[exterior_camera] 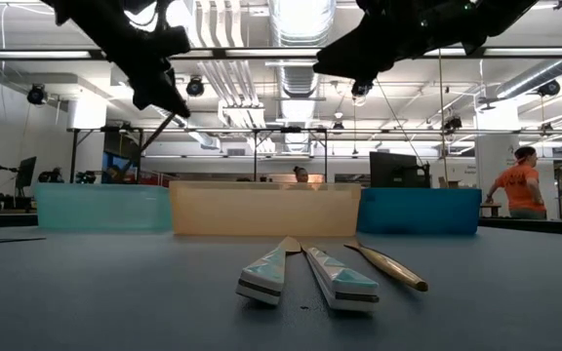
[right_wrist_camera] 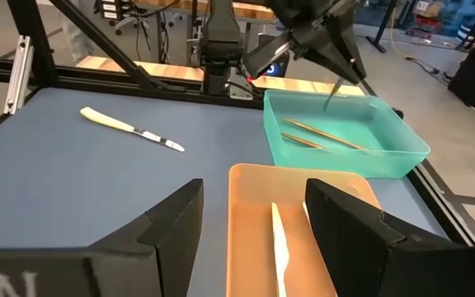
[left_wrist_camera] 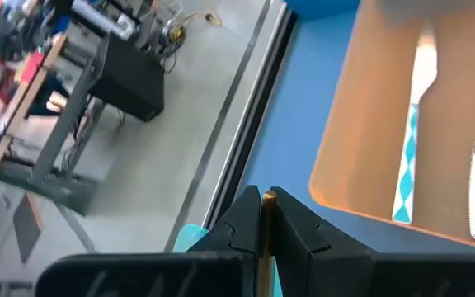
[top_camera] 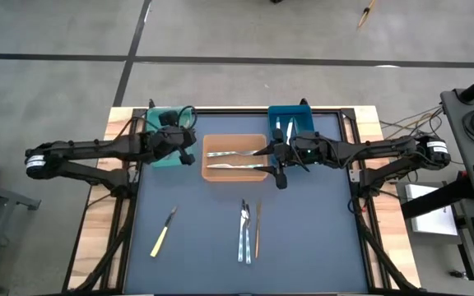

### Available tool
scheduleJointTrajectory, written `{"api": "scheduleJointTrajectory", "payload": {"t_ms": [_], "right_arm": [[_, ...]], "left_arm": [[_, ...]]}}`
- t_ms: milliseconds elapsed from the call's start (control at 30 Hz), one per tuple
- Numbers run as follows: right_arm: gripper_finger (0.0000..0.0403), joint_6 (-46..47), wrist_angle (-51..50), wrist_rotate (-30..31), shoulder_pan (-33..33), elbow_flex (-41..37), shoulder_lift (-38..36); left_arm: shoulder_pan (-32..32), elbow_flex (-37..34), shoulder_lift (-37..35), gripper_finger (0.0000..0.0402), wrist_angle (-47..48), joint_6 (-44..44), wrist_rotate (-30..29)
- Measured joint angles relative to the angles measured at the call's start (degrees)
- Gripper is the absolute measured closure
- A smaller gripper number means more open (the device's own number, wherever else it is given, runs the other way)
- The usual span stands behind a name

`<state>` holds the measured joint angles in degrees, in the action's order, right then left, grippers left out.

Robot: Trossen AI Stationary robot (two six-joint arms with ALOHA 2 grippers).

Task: Sort silverware by color (type)
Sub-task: Put the gold knife into the green bin

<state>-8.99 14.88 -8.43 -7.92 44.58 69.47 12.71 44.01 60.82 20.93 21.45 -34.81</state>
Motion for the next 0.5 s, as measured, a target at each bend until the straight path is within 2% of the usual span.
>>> {"api": "scheduleJointTrajectory", "payload": {"t_ms": [200,400,500], "right_arm": [[0.0197,0.0,-0.68,0.03,0.0,0.0,0.0],[0.0197,0.0,-1.14,0.09,0.0,0.0,0.0],[0.0197,-0.02,-1.14,0.49,0.0,0.0,0.0]], "left_arm": [[0.54,-4.49,-0.74,0.0401,-12.56,7.52,5.53],[1.97,-9.3,-3.74,0.0401,-17.81,10.13,5.56],[2.75,-12.69,-5.69,0.0401,-24.45,11.34,5.92]]}}
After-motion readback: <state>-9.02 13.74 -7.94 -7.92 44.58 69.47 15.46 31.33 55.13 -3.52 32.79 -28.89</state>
